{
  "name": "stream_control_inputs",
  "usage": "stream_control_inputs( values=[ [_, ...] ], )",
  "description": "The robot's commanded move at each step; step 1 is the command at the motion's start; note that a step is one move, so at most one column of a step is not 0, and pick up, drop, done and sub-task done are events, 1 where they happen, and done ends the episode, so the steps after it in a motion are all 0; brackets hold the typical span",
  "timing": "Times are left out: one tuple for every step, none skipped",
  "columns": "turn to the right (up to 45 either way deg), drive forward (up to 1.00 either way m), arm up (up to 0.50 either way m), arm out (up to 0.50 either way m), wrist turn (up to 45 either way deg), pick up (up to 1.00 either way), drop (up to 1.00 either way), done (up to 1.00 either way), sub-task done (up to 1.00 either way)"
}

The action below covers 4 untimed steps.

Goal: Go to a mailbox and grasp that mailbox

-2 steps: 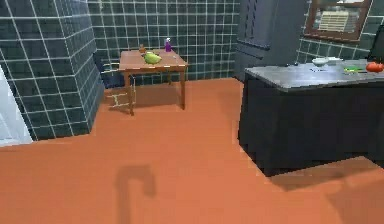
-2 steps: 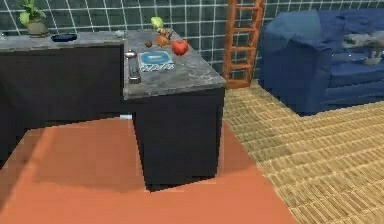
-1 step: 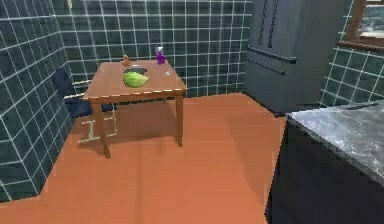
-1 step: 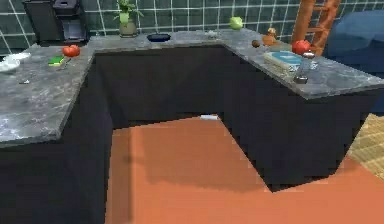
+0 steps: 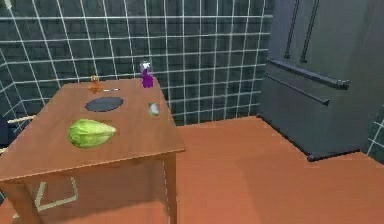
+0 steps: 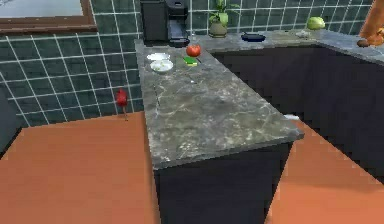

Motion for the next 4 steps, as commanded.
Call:
stream_control_inputs(
  values=[
    [9.0,0.0,0.0,0.0,0.0,0.0,0.0,0.0,0.0],
    [0.0,0.1,0.0,0.0,0.0,0.0,0.0,0.0,0.0],
    [0.0,0.5,0.0,0.0,0.0,0.0,0.0,0.0,0.0],
    [45.0,0.0,0.0,0.0,0.0,0.0,0.0,0.0,0.0]
  ],
)
